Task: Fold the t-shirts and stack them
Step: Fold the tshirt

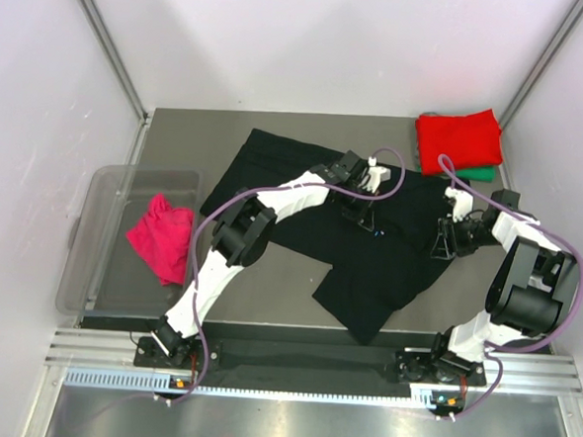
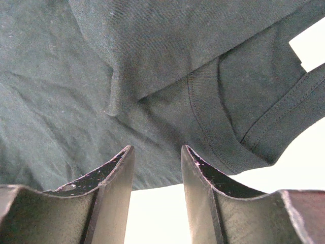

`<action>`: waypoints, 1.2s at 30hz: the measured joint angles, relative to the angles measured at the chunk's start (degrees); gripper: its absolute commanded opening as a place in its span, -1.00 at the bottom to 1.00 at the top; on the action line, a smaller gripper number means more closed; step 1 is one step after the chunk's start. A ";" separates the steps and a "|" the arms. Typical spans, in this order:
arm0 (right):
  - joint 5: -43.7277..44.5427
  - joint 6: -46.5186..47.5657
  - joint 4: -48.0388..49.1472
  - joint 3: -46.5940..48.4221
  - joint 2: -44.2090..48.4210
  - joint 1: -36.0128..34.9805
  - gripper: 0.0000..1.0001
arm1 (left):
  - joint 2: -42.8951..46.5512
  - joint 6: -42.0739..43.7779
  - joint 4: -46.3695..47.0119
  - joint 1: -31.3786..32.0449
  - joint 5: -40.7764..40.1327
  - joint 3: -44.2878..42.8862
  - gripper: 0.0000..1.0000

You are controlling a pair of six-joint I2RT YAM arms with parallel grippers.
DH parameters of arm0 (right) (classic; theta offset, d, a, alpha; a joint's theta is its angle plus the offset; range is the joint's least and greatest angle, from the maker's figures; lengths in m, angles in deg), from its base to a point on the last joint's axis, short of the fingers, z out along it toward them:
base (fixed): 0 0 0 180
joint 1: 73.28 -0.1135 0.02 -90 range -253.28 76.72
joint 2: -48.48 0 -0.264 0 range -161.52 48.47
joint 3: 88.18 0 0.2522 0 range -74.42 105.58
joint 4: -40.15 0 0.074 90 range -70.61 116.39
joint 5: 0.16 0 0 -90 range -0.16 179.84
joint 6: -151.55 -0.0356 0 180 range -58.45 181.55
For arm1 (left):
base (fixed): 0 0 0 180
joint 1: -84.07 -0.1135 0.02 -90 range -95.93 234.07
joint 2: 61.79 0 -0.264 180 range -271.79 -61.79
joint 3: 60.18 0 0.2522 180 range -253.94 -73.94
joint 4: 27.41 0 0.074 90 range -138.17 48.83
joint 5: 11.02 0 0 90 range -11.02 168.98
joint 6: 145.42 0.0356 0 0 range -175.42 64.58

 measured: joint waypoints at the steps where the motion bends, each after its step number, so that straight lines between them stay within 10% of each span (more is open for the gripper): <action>1: 0.00 0.00 -0.02 0.00 0.00 0.00 -0.16 | 0.42 0.00 0.00 -0.04 0.02 0.52 -1.00; 6: 0.00 -0.02 0.11 0.00 0.00 0.00 -0.16 | 1.97 -0.02 0.04 -0.50 0.42 2.56 -0.94; 12: 0.00 -0.13 0.37 0.00 -0.44 0.00 -0.16 | 2.01 -0.26 -0.26 -0.68 0.33 2.49 -0.18; 36: -0.07 -0.15 0.96 0.63 -0.90 0.00 -0.17 | 1.86 1.97 -4.37 3.45 -11.67 -2.49 -0.44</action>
